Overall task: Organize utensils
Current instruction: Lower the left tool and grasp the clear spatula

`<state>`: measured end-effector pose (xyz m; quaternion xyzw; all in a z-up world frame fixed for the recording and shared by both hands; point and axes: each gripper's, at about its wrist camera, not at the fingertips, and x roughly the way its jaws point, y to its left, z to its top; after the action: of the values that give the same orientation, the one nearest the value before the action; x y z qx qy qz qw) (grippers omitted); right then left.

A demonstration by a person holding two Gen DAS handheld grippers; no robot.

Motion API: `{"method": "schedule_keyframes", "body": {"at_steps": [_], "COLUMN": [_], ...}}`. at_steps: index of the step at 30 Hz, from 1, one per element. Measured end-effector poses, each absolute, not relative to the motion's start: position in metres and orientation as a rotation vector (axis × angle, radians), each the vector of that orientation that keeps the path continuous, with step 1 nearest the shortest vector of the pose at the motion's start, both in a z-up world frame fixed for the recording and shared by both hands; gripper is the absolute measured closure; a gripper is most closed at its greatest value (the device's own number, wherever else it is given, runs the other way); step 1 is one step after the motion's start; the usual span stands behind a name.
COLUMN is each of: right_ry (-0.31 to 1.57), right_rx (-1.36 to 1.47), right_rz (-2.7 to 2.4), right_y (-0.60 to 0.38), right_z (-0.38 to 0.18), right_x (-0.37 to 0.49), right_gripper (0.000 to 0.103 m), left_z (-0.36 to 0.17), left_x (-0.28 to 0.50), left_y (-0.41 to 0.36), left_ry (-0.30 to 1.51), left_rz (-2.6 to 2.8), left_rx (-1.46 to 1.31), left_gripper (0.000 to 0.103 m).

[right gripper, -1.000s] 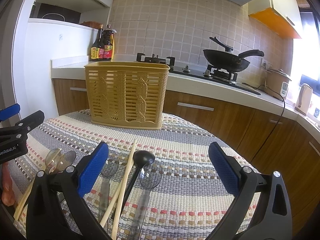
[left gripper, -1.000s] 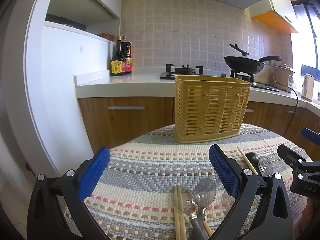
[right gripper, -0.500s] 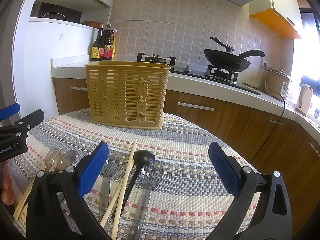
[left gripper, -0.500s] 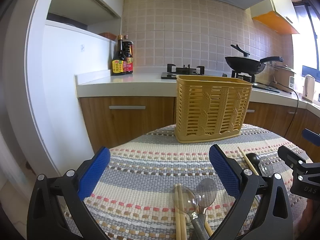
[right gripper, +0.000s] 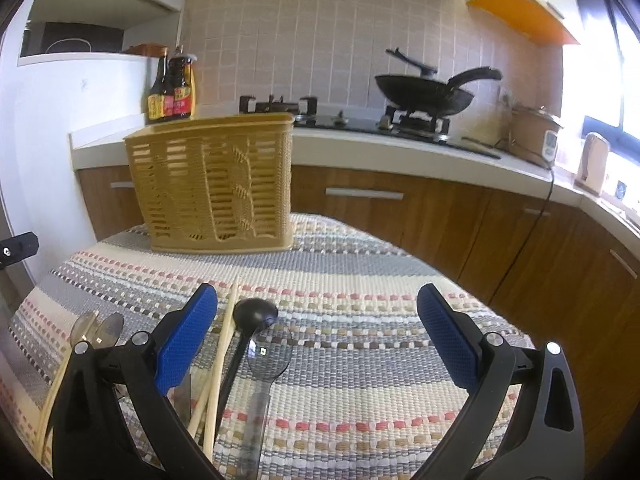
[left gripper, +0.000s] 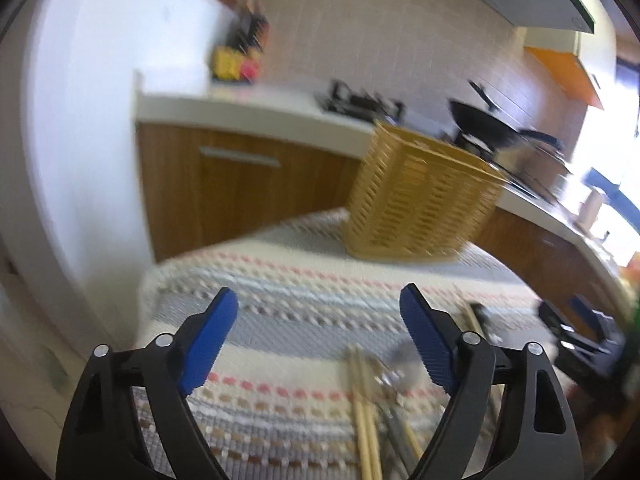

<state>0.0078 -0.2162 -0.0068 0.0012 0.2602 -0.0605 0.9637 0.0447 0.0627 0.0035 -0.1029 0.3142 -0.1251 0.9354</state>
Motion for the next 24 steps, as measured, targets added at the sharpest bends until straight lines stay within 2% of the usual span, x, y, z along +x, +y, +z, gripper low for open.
{"method": "schedule_keyframes", "body": {"at_steps": [2,6,9,11,14,17,21,24], "right_ry": [0.561,0.634,0.695,0.745,0.85,0.93,0.999,1.03], "right_rx": [-0.022,-0.053,-0.061,-0.049,0.001,0.041,0.072,0.091], "right_rz": [-0.132,-0.108,-0.079,-0.051,-0.006,0.027,0.066,0.091], "right_y": [-0.214,-0.213,-0.215,-0.22,-0.23,-0.238,-0.247,-0.249], "right_z": [-0.007,-0.001,0.006,0.007,0.005,0.0,-0.007,-0.011], "right_x": [0.013,0.02,0.025,0.03,0.039,0.046,0.049,0.052], "right_gripper": [0.007,0.01,0.022,0.034,0.042,0.056,0.064,0.064], "left_z": [0.005,-0.008,-0.019,-0.025,-0.036,-0.043,-0.05,-0.062], "left_x": [0.052,0.065,0.07,0.073,0.078,0.079,0.08,0.084], "left_y": [0.067,0.058,0.05,0.043,0.028,0.013,-0.003,-0.019], "left_ry": [0.725,0.905,1.01,1.063,1.13,1.184,1.228,1.243], "left_rz": [-0.308,-0.394,-0.47,-0.493,-0.489,-0.45,-0.424,-0.388], "left_rx": [-0.213,-0.191,-0.214,-0.22,-0.188,-0.118,-0.054,-0.009], "left_gripper": [0.025,0.037,0.05,0.051,0.051,0.058,0.063,0.065]}}
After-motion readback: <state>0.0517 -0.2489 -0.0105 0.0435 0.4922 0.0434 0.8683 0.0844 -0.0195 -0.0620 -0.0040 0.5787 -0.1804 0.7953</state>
